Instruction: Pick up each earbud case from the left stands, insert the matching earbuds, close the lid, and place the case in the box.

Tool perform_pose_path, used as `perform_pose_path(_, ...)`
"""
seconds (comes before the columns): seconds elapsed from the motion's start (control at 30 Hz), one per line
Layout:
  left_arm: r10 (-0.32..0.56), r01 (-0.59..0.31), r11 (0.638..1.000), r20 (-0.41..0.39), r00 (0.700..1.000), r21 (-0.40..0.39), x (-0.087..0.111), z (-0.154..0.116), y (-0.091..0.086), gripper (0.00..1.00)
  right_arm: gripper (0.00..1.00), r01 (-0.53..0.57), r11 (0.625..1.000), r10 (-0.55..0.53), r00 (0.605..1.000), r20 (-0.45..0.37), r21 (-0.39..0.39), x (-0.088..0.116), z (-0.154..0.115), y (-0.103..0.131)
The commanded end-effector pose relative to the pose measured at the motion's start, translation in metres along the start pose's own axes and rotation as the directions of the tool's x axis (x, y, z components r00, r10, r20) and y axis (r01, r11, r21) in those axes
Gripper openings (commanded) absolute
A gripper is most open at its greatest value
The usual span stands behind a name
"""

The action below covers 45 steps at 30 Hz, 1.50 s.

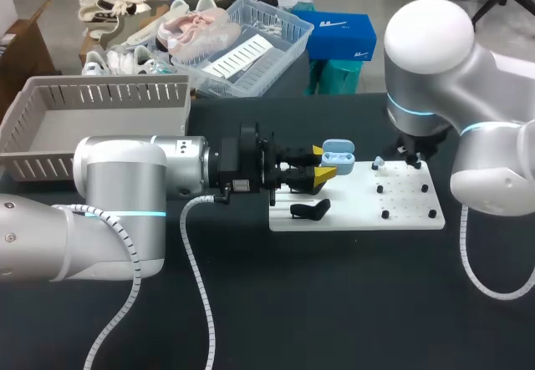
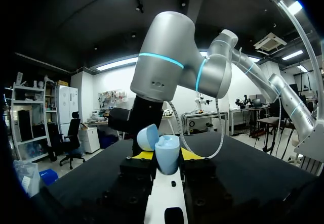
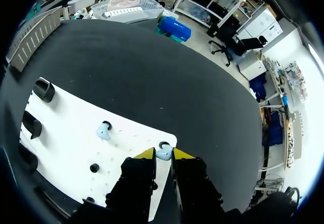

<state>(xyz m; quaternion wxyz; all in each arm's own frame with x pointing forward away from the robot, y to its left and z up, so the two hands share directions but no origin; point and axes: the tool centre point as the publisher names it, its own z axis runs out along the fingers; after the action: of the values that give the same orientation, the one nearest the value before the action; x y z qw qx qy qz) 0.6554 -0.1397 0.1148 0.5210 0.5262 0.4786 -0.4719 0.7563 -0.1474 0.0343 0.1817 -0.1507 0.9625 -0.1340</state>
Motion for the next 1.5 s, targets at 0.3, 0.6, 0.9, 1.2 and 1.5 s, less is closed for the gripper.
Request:
perform_pose_path(0.3, 0.0, 0.0, 1.0, 0.0, 1.0, 0.0, 0.001, 0.001, 0.001, 0.0, 0.0, -0.012, 0.997, 0.02, 0.993, 0.12, -0.07, 0.02, -0.079, -0.009)
perform_pose_path(0.6, 0.0, 0.0, 1.0, 0.0, 1.0, 0.0, 0.001, 0.001, 0.001, 0.0, 0.0, 0.084, 0.987, -0.046, 0.965, 0.257, -0.138, 0.019, -0.152, 0.01)
perform_pose_path(0.9, 0.0, 0.0, 1.0, 0.0, 1.0, 0.0, 0.001, 0.001, 0.001, 0.0, 0.0, 0.2, 0.965, -0.13, 0.926, 0.354, -0.169, 0.022, -0.205, 0.039)
perform_pose_path(1.2, 0.0, 0.0, 1.0, 0.0, 1.0, 0.0, 0.001, 0.001, 0.001, 0.0, 0.0, 0.308, 0.926, -0.218, 0.908, 0.358, -0.218, 0.026, -0.218, 0.075)
perform_pose_path(1.5, 0.0, 0.0, 1.0, 0.0, 1.0, 0.0, 0.001, 0.001, 0.001, 0.0, 0.0, 0.35, 0.906, -0.269, 0.911, 0.313, -0.239, 0.029, -0.21, 0.096)
